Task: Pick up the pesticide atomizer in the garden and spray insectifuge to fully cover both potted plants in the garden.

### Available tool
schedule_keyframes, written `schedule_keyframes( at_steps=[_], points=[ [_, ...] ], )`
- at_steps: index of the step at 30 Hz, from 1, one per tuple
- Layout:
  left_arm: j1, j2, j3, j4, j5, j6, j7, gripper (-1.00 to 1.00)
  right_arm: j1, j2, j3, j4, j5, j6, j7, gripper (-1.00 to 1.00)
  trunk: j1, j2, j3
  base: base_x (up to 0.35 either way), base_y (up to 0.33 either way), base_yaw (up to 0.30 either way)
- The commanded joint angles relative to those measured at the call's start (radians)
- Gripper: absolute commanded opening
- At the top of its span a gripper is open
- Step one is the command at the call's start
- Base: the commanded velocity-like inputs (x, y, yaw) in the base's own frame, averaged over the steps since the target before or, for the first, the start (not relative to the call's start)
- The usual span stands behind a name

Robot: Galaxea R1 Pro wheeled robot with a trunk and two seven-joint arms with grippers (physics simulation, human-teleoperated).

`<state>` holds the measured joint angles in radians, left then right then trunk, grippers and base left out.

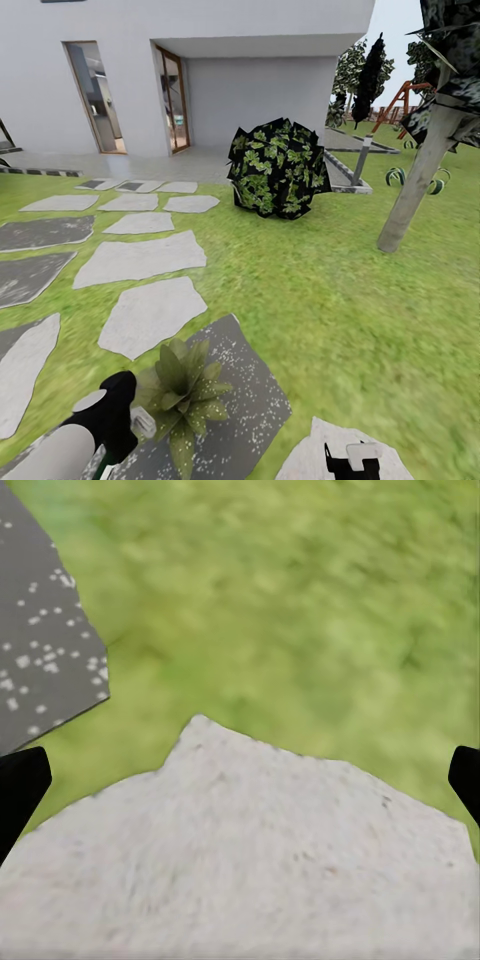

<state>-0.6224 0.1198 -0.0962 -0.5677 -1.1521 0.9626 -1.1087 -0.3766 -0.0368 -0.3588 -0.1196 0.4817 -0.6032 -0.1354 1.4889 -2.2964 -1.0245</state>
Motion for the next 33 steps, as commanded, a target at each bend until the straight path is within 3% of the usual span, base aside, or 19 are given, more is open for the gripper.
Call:
schedule_keyframes(
  at_steps=[1, 5, 13, 18, 33],
  points=[
    [0.000, 0.000, -0.006, -0.001, -0.006, -0.008, -0.011, -1.00, -0.001, 0.000, -0.003, 0.001, 0.011, -0.003, -0.007, 1.00, 0.000, 0.000, -0.001, 0.000, 0.000, 0.000],
    [-0.005, -0.002, 0.000, -0.004, 0.000, -0.087, -0.025, -1.00, -0.001, 0.000, -0.003, 0.001, 0.011, -0.003, -0.007, 1.00, 0.000, 0.000, -0.001, 0.000, 0.000, 0.000],
    [-0.018, -0.008, -0.004, -0.014, -0.001, -0.091, -0.062, -1.00, -0.001, 0.000, -0.003, 0.001, 0.012, -0.003, -0.007, 1.00, 0.000, 0.000, -0.001, 0.000, 0.000, 0.000],
    [-0.013, 0.005, -0.007, -0.014, -0.006, -0.094, -0.109, -1.00, -0.001, 0.000, -0.003, 0.001, 0.013, -0.003, -0.006, 1.00, 0.000, 0.000, -0.001, 0.000, 0.000, 0.000],
    [-0.001, 0.015, -0.010, 0.000, -0.011, -0.099, -0.105, -1.00, -0.001, 0.000, -0.003, 0.001, 0.014, -0.003, -0.006, 1.00, 0.000, 0.000, -0.001, -0.022, 0.000, 0.000]
  ],
)
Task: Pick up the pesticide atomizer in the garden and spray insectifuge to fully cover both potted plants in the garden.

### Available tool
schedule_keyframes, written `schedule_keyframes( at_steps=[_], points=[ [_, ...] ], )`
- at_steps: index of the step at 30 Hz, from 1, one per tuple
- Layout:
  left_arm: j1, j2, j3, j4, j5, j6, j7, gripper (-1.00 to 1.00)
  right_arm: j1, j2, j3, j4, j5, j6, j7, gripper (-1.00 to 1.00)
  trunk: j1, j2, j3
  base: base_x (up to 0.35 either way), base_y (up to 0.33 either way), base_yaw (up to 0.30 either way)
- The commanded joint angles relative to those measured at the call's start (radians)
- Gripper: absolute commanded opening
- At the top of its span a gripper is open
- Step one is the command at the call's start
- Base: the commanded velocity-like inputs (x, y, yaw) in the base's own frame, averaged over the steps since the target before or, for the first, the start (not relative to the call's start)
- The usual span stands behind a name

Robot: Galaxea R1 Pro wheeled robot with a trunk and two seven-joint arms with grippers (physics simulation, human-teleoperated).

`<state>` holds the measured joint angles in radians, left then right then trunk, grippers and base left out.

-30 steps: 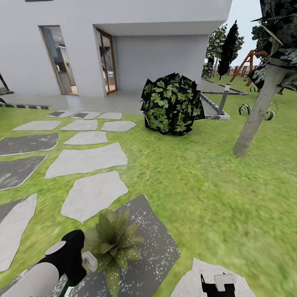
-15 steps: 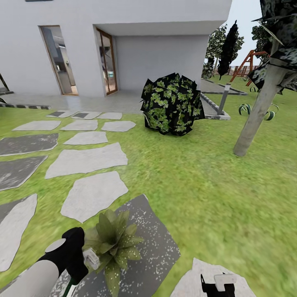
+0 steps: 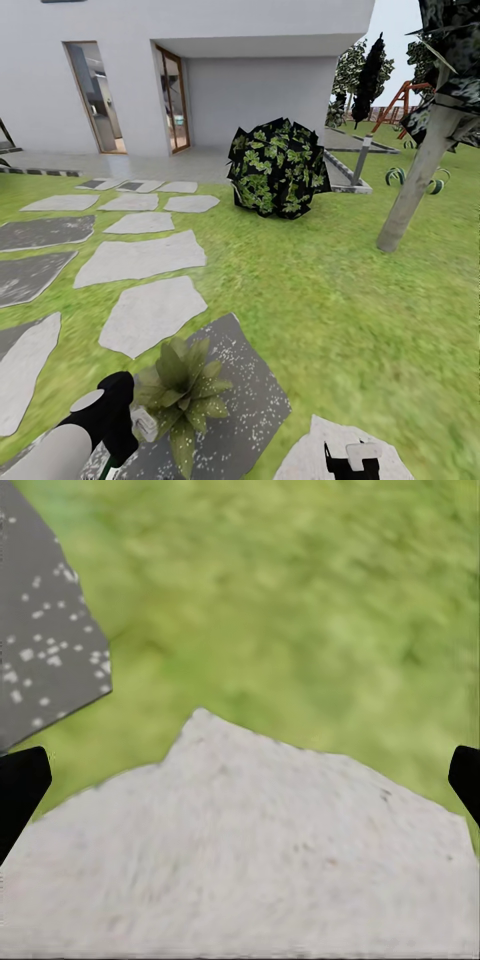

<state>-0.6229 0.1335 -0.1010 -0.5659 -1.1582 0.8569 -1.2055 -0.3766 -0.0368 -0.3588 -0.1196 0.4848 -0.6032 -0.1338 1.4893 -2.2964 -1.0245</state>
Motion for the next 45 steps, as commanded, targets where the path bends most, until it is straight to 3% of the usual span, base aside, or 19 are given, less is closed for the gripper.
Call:
schedule_keyframes(
  at_steps=[1, 13, 21, 32, 45],
  points=[
    [0.000, 0.001, -0.005, -0.002, -0.006, 0.007, -0.006, -1.00, -0.001, 0.000, -0.003, 0.001, 0.011, -0.003, -0.007, 1.00, -0.001, 0.000, -0.001, -0.269, 0.000, 0.000],
    [-0.025, -0.007, 0.004, -0.018, -0.002, 0.012, -0.013, -1.00, -0.001, 0.000, -0.003, 0.001, 0.009, -0.003, -0.009, 1.00, -0.001, 0.000, -0.001, -0.148, 0.093, -0.054],
    [-0.113, -0.019, -0.001, -0.018, -0.007, 0.013, -0.051, -1.00, -0.001, 0.000, -0.003, 0.001, 0.009, -0.003, -0.009, 1.00, -0.001, 0.000, -0.001, 0.000, 0.000, -0.298],
    [-0.116, -0.007, -0.002, -0.017, -0.008, 0.014, -0.052, -1.00, -0.001, 0.000, -0.003, 0.001, 0.009, -0.003, -0.009, 1.00, -0.001, 0.000, -0.001, -0.009, 0.023, -0.076],
    [-0.112, -0.009, -0.002, -0.017, -0.008, 0.014, -0.052, -1.00, -0.001, 0.000, -0.003, 0.001, 0.009, -0.003, -0.009, 1.00, -0.001, 0.000, -0.001, -0.046, 0.295, -0.132]
  ],
)
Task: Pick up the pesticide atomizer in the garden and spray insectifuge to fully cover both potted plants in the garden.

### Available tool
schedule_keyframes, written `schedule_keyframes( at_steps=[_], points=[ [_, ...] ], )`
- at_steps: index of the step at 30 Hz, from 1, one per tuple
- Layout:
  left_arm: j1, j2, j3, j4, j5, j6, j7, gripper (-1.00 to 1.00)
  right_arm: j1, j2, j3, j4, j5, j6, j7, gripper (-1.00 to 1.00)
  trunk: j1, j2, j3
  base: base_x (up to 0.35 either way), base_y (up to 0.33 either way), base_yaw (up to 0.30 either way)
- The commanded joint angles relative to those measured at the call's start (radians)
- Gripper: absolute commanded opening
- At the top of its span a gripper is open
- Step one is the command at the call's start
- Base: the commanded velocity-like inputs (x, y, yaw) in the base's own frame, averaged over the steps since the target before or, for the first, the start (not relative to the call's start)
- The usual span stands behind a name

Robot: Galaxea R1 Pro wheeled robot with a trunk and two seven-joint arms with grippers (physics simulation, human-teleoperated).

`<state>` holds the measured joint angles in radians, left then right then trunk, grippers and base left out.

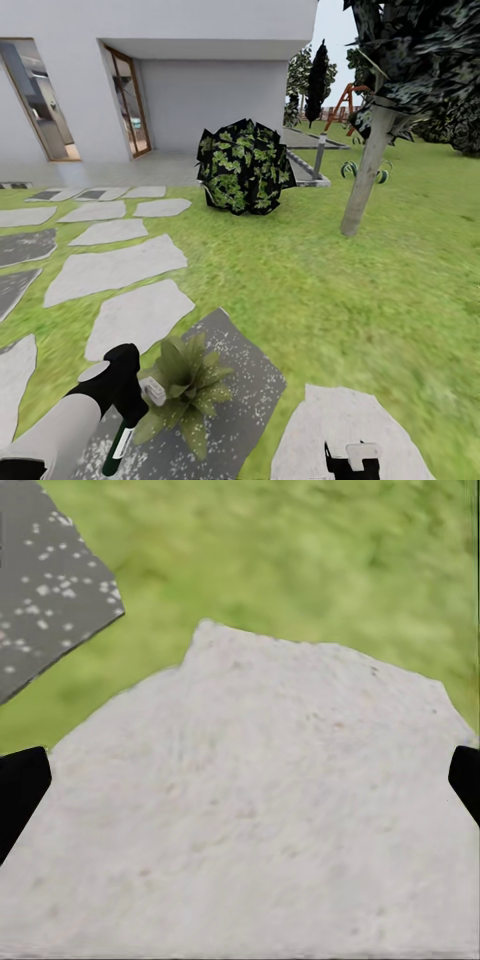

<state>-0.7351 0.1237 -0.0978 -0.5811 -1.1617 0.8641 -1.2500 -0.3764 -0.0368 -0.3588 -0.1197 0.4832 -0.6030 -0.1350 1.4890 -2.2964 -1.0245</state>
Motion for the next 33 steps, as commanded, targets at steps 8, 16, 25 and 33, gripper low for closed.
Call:
schedule_keyframes(
  at_steps=[8, 16, 25, 33],
  points=[
    [0.005, 0.001, -0.006, 0.003, -0.004, 0.006, -0.005, -1.00, -0.001, 0.000, -0.003, 0.002, 0.011, -0.003, -0.008, 1.00, 0.000, 0.000, -0.001, -0.115, 0.303, -0.264],
    [0.008, -0.002, -0.011, 0.010, -0.005, 0.006, 0.001, -1.00, -0.001, 0.000, -0.003, 0.002, 0.010, -0.003, -0.008, 1.00, 0.000, 0.000, -0.001, -0.053, 0.213, -0.238],
    [0.010, 0.006, -0.010, 0.011, -0.010, 0.004, 0.006, -1.00, -0.001, 0.000, -0.003, 0.002, 0.011, -0.003, -0.009, 1.00, 0.000, 0.000, -0.001, -0.001, 0.005, -0.018],
    [0.016, 0.026, -0.008, 0.014, -0.056, 0.004, 0.004, -1.00, -0.001, 0.000, -0.003, 0.002, 0.011, -0.003, -0.009, 1.00, 0.000, 0.000, -0.001, -0.002, 0.000, 0.000]
  ],
)
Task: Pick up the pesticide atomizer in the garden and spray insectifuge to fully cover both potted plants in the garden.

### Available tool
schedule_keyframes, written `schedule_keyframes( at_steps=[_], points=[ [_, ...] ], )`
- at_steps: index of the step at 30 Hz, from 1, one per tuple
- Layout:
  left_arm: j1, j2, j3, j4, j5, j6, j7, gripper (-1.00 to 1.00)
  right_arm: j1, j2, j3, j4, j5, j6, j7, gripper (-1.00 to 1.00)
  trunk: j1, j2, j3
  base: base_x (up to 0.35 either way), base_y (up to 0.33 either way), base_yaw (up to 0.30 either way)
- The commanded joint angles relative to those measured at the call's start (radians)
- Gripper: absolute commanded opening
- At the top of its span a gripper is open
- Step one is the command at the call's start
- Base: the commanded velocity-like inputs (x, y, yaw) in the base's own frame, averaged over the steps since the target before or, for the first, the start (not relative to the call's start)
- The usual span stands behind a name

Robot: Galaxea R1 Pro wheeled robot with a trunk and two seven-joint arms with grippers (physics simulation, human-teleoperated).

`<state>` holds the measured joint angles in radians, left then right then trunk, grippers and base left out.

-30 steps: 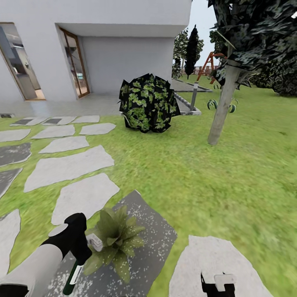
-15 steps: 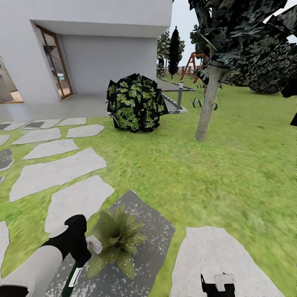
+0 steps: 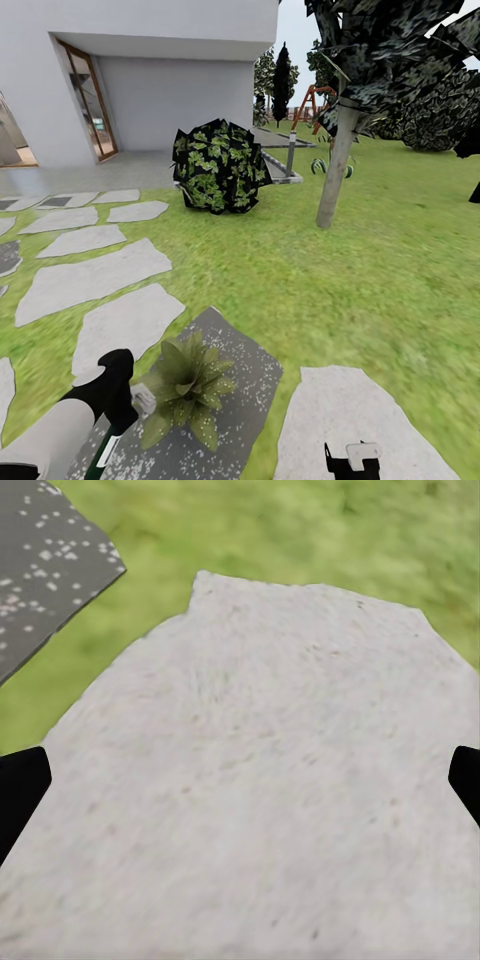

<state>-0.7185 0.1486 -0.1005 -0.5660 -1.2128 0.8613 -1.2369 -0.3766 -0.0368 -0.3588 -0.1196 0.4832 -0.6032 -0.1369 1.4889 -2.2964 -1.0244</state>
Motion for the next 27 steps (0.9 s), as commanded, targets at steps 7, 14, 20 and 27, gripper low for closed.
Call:
schedule_keyframes(
  at_steps=[7, 14, 20, 27],
  points=[
    [0.005, -0.001, -0.002, -0.003, -0.007, 0.008, -0.007, -1.00, -0.001, 0.000, -0.003, 0.001, 0.010, -0.003, -0.007, 1.00, 0.000, 0.000, -0.001, -0.251, 0.000, 0.000],
    [0.005, -0.002, 0.004, -0.005, -0.007, 0.009, -0.007, -1.00, -0.001, 0.000, -0.003, 0.001, 0.009, -0.003, -0.007, 1.00, 0.000, 0.000, -0.001, -0.160, 0.260, -0.097],
    [0.005, -0.009, -0.001, -0.005, -0.007, 0.009, -0.006, -1.00, -0.001, 0.000, -0.003, 0.001, 0.009, -0.003, -0.007, 1.00, 0.000, 0.000, -0.001, 0.055, 0.238, -0.292],
    [0.007, -0.008, 0.002, 0.060, 0.006, 0.007, -0.006, -1.00, -0.001, 0.000, -0.003, 0.001, 0.009, -0.003, -0.007, 1.00, 0.000, 0.000, -0.001, 0.003, 0.009, -0.096]
  ],
)
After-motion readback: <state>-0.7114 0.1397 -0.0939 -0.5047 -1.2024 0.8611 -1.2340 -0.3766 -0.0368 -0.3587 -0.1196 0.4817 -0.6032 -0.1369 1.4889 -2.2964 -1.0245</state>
